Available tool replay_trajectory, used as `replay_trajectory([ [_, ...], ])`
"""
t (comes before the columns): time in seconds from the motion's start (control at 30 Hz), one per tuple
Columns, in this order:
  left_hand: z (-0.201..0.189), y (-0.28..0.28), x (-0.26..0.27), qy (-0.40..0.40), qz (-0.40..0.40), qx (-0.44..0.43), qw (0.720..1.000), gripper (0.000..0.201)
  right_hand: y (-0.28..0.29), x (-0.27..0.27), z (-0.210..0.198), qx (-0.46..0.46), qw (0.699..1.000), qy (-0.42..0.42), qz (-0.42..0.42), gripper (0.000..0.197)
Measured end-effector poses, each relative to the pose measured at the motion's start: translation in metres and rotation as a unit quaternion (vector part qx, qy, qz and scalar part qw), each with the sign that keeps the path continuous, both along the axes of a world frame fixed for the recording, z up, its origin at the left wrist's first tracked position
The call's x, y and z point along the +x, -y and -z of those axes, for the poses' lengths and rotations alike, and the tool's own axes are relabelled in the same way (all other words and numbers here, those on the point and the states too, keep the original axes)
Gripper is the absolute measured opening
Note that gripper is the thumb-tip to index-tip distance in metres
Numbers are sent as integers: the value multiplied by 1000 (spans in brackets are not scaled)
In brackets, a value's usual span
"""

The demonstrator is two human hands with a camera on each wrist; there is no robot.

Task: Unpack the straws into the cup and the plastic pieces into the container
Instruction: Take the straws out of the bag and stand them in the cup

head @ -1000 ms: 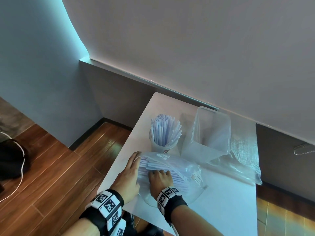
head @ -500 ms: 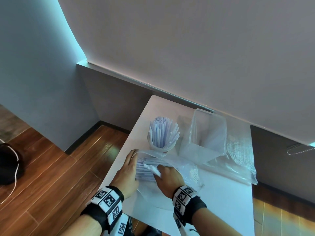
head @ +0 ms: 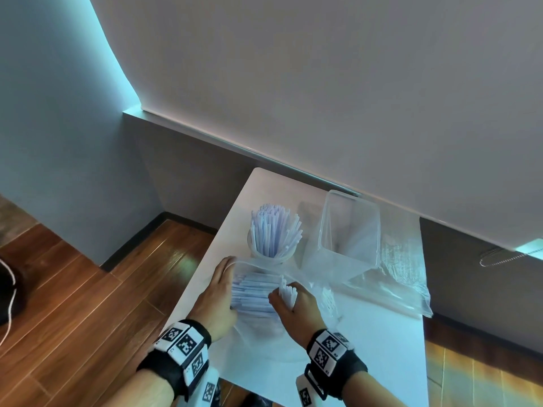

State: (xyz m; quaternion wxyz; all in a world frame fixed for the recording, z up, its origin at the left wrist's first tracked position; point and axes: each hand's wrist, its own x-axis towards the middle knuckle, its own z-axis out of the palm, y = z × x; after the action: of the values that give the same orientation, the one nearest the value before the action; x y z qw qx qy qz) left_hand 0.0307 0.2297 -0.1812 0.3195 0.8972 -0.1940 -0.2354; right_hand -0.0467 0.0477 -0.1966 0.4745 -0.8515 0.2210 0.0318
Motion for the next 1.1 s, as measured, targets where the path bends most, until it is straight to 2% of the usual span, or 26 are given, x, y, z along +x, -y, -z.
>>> replay_trajectory([
  [0.07,0,0,-1,0,3,-2,1000,103,2,-3,0,-9,1000,-28,2,29],
  [0.23,5,0,1,5,4,-2,1000,106,3,-4,-14,57,998,1,-16,36],
  [0.4,3,2,-1,10,1,-1,1000,104,5,-6,-7,9,998,-56,-33,31],
  [0.53,7,1,2,-3,-1,-11,1000,107,10,6,-49,25,997,-10,-67,28],
  [0.67,9,-1,4,-12,2,-30,999,106,29,35,-107,-16,991,78,-104,19],
  [0.83,1,0,-1,-14,1,-16,1000,104,58,77,-143,-58,986,116,-106,10],
  [1.0,-2,1,-2,-18,-3,-15,1000,108,69,107,-145,-98,982,126,-101,9],
  [1.1,-2,2,-3,-20,-5,-8,1000,108,64,118,-126,-170,974,63,-137,17],
])
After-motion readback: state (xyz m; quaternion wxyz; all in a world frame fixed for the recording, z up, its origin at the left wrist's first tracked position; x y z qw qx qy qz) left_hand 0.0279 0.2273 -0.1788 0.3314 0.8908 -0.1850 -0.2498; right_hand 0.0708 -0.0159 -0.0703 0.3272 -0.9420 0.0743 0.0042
